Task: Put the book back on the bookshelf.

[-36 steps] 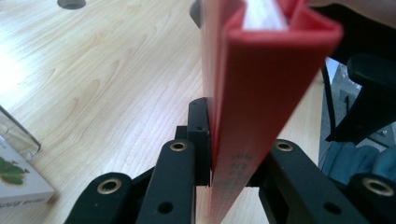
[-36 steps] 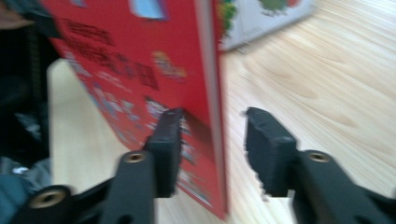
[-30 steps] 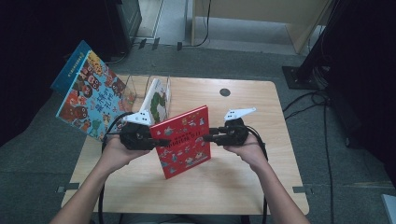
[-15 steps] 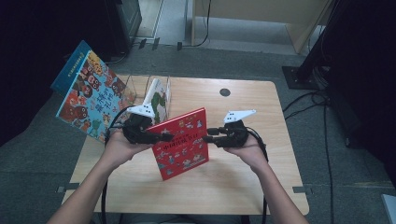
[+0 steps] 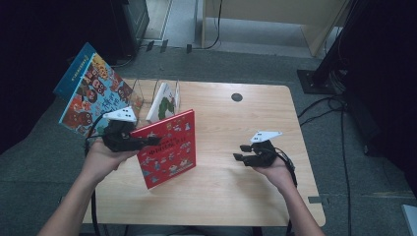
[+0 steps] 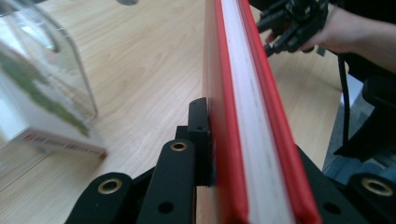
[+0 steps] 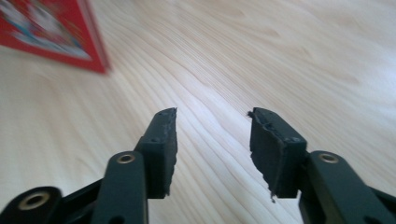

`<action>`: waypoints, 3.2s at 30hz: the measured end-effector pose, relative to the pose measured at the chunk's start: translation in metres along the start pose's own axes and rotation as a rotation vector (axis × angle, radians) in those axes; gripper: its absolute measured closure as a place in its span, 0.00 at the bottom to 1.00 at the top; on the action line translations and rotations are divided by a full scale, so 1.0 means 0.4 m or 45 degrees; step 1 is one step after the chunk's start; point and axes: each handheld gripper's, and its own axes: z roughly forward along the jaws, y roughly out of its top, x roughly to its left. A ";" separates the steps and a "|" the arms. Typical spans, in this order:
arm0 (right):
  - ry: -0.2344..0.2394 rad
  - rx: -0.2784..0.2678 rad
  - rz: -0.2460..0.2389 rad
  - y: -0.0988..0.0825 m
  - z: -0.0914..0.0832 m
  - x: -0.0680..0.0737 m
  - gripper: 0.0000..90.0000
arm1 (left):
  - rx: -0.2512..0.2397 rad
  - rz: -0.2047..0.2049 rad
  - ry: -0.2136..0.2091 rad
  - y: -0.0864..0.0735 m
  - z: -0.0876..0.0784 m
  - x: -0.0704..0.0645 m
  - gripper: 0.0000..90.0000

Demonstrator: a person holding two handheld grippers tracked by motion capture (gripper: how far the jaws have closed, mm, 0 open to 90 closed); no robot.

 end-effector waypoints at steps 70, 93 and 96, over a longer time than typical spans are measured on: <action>-0.187 -0.072 -0.034 -0.103 0.073 -0.019 0.47 | -0.220 -0.466 0.591 0.060 -0.084 0.286 0.89; -0.195 -0.073 -0.026 -0.104 0.072 -0.017 0.47 | 0.134 -0.512 0.509 0.107 -0.104 0.300 0.86; -0.196 -0.075 -0.028 -0.104 0.072 -0.017 0.47 | 0.174 -0.525 0.503 0.113 -0.103 0.306 0.86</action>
